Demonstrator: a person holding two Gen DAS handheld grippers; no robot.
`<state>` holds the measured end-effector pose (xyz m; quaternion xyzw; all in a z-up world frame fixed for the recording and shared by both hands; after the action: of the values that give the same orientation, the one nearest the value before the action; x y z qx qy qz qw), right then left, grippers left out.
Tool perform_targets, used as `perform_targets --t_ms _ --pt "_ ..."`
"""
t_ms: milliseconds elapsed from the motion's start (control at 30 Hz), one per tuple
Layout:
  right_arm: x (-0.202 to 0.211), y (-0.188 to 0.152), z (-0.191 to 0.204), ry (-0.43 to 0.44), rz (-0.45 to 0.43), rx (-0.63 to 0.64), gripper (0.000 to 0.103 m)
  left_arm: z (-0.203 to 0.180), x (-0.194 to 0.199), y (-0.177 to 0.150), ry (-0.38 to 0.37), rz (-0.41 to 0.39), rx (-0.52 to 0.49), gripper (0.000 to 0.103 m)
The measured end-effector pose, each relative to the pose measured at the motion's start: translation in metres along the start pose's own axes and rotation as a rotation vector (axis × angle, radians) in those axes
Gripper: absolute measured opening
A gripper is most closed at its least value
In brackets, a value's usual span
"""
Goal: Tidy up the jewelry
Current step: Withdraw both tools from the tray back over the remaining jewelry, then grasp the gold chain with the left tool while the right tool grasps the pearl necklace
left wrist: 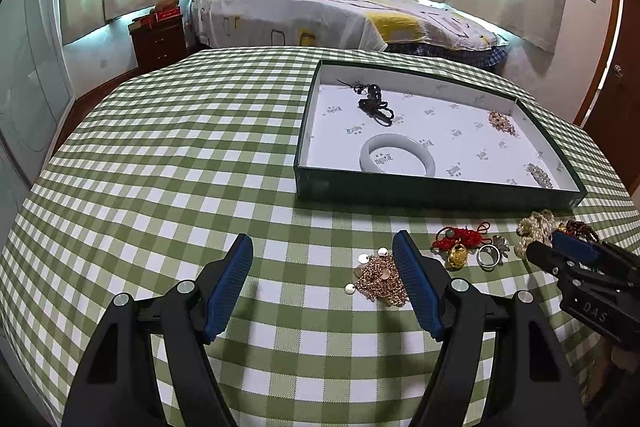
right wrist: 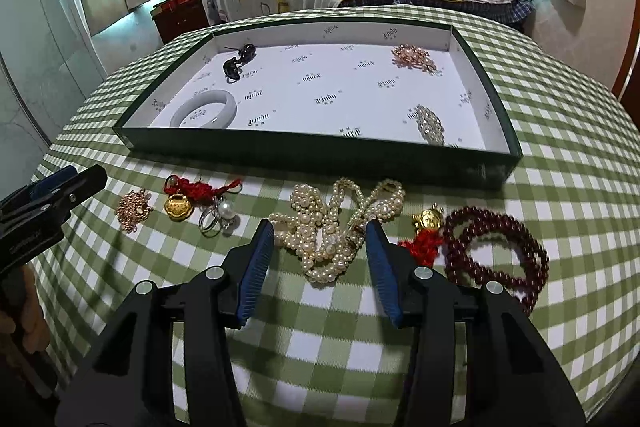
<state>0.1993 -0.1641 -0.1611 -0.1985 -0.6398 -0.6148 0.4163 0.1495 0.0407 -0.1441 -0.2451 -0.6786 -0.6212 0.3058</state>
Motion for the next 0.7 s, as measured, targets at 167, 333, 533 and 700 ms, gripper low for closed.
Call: perform_targets --t_ms 167,333,533,700 --pt "-0.0044 0.0056 -0.0008 0.001 0.000 0.000 0.047 -0.0009 -0.0035 -0.0012 -0.002 0.013 0.003 0.070" --pt "-0.0057 0.0064 0.0001 -0.003 -0.010 0.016 0.036 -0.0023 -0.0053 -0.0027 -0.003 0.019 -0.002 0.070" --pt "-0.0045 0.0042 -0.0009 0.020 -0.013 0.019 0.021 -0.0046 -0.0077 -0.0056 -0.006 0.032 -0.007 0.070" --pt "-0.0001 -0.0004 0.0018 0.037 -0.017 0.026 0.018 -0.0062 -0.0075 -0.0075 -0.016 0.038 -0.011 0.070"
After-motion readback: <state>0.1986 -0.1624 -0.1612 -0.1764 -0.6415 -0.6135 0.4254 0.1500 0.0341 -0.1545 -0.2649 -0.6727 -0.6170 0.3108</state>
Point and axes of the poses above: each gripper's, at about its wrist camera, not at the fingertips, and x roughly against the way its jaws point, z to its left, y to its top, the point moved 3 cm from there along -x, roughly the way its jaws point, and after that the axes turned 1 degree about -x, right-handed, at the moved point
